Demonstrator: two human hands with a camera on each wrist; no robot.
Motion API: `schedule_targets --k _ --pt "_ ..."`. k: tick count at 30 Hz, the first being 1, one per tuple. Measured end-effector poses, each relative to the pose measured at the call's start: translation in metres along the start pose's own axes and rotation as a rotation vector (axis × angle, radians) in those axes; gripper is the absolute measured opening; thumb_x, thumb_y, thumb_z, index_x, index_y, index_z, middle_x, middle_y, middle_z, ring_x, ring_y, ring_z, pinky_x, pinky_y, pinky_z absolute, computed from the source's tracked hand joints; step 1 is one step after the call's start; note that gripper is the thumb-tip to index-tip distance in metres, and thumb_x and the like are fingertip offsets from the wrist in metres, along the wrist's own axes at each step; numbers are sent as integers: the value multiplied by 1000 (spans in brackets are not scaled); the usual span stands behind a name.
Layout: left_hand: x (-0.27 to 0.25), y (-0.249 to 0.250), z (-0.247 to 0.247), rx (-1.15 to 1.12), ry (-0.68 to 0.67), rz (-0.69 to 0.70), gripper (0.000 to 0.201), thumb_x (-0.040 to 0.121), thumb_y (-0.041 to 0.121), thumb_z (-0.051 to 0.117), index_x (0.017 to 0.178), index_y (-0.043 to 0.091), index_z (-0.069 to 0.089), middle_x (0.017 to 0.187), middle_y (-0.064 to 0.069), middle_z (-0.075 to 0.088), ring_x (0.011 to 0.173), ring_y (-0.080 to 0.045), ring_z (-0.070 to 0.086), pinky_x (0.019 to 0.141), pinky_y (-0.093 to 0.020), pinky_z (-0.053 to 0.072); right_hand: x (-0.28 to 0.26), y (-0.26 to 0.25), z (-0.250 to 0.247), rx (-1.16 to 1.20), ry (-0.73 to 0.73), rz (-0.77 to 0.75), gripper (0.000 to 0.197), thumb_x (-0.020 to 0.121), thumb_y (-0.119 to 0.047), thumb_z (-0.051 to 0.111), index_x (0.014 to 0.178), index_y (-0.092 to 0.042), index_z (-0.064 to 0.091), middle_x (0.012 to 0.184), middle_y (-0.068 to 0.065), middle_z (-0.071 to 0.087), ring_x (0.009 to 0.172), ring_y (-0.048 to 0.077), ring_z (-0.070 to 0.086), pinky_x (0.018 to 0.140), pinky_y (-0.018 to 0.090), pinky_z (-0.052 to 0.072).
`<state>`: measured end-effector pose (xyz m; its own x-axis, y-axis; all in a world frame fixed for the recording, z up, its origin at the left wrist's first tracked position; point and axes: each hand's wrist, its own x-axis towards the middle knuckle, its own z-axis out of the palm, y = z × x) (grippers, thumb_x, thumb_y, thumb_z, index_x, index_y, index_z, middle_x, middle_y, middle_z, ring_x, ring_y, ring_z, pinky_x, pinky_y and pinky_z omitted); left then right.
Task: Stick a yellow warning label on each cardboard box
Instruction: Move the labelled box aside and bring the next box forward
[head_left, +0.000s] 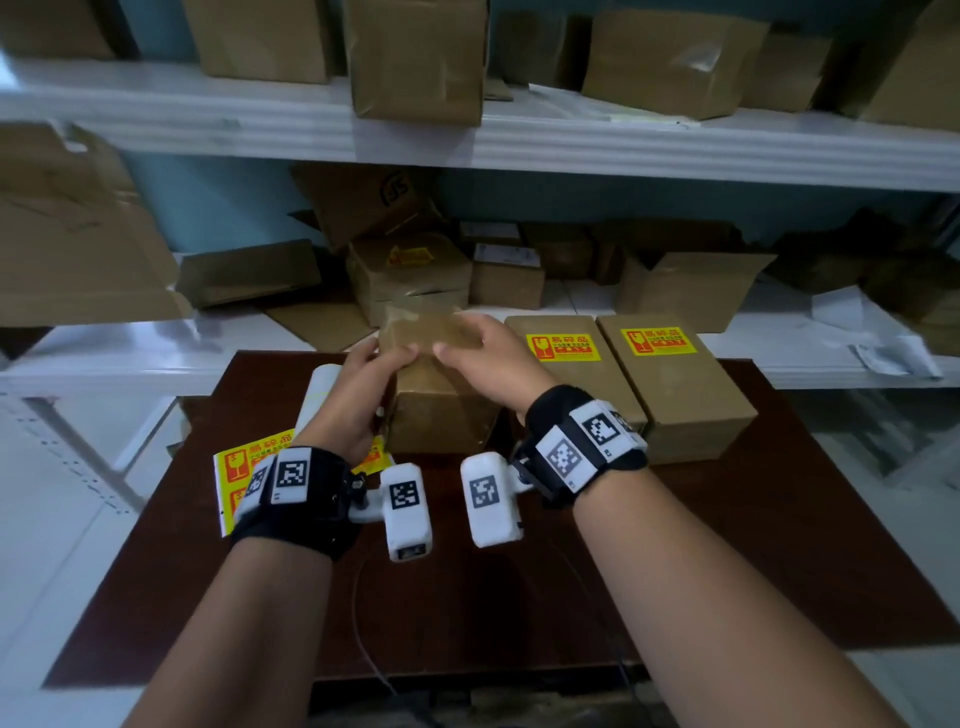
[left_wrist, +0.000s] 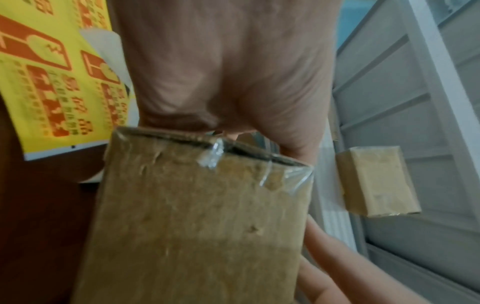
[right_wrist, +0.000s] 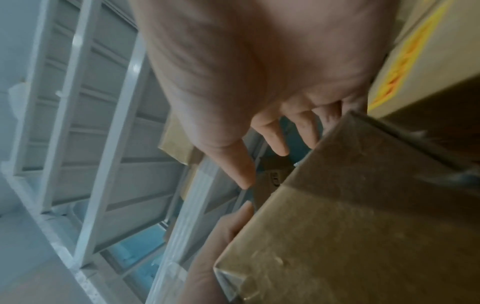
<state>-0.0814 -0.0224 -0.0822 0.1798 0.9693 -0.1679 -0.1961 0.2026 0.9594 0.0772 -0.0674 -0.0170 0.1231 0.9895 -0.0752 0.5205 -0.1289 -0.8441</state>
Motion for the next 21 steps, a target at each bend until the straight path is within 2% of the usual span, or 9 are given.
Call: schedule_targets --k 3,7,9,11,13,15,18,21 --pt "0 -13 10 32 8 -37 46 86 31 70 127 14 59 113 -10 72 94 -22 73 62 -29 56 -6 26 3 147 -43 111 69 93 -39 67 153 -22 37 147 -1 51 123 20 57 104 41 51" --pt "0 -24 27 -10 -65 -97 37 92 25 62 125 9 60 115 -19 71 93 -28 72 67 -33 56 -11 47 -1 246 -28 198 73 98 -36 61 158 -23 23 147 0 46 111 17 54 90 32 50" --pt "-2 -27 35 -21 -87 -126 33 95 26 58 125 10 59 112 -18 70 92 -28 71 68 -35 57 -11 55 -4 269 0 218 71 99 -30 59 159 -21 22 148 2 46 115 19 54 96 35 50" --pt "0 -33 41 4 -94 -149 35 96 28 57 127 12 57 115 -17 69 98 -30 69 75 -38 58 -12 64 -8 276 22 231 69 100 -25 59 159 -20 22 148 4 47 120 21 54 105 39 47" --pt "-2 -37 46 64 -121 -170 43 92 31 60 131 14 56 119 -15 69 107 -32 68 83 -42 57 -15 73 -12 265 28 246 69 100 -22 58 159 -20 21 148 4 47 124 22 52 107 40 45" --pt "-2 -43 51 120 -140 -186 48 89 28 59 135 14 54 122 -13 69 111 -30 66 88 -41 56 -17 83 -15 240 50 246 69 100 -19 59 158 -20 22 148 4 47 129 24 50 109 41 43" --pt "-4 -48 59 185 -165 -197 37 96 16 52 132 11 55 123 -10 68 112 -25 65 89 -36 55 -20 95 -19 210 91 237 72 96 -16 63 158 -21 25 147 3 50 129 23 52 112 43 43" --pt "-6 -50 61 271 -197 -234 32 98 17 50 129 14 57 124 -14 67 109 -26 65 94 -40 52 -20 103 -22 192 78 230 76 92 -18 68 157 -21 29 147 1 51 129 23 53 112 44 43"
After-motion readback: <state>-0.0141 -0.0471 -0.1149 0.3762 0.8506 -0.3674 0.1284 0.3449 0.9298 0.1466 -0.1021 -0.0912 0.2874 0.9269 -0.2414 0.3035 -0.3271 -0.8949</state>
